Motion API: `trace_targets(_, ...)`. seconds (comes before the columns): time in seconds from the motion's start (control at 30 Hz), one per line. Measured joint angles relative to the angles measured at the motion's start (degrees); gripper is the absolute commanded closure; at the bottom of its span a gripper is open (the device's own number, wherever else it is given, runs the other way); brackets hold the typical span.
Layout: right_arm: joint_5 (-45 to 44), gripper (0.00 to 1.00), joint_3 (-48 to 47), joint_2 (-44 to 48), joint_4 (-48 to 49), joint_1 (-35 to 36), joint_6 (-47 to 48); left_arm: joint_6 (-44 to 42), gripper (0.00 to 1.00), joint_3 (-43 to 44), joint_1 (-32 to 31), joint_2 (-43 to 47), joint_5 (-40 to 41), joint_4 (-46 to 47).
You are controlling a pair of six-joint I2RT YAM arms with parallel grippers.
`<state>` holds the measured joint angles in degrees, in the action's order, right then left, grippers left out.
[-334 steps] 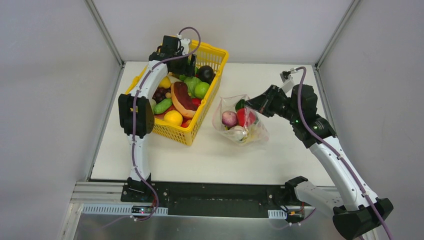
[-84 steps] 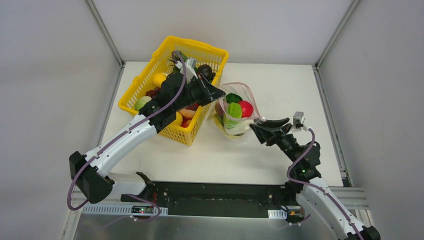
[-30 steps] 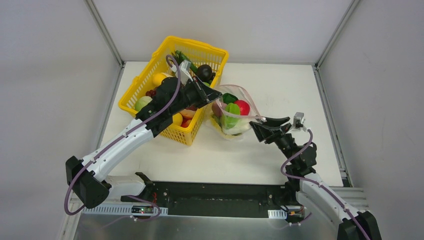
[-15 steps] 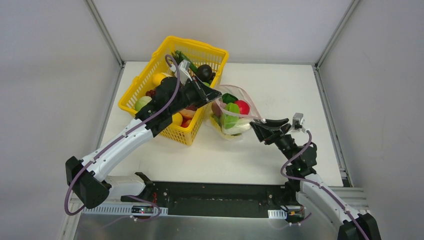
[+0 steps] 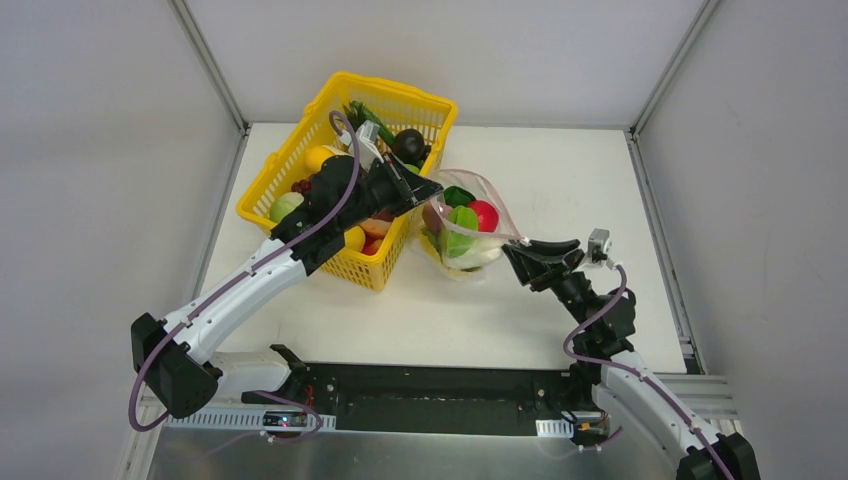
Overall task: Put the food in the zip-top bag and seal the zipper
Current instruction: Zip the zipper food storage bag at the center of the board.
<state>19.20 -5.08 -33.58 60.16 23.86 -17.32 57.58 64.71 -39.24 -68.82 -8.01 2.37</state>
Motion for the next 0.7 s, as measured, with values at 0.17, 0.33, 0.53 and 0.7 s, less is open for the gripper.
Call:
trace_targets(0.17,-0.3,0.81,0.2,0.6,-0.9,0.0,0.1,0.0,1.00,0.0,0.0,0.1,0.4,0.0)
trace_targets(0.33,-0.5,0.80,0.3,2.6,-3.0,0.0,0.4,0.0,1.00,0.0,0.3,0.2,0.6,0.0)
trace_targets(0.53,-0.3,0.65,0.3,3.8,-4.7,0.0,1.2,0.0,1.00,0.0,0.4,0.2,0.8,0.0)
trace_targets(0.7,-0.2,0.74,0.3,3.9,-6.1,0.0,1.7,0.1,1.00,-0.2,0.7,0.2,0.9,0.1)
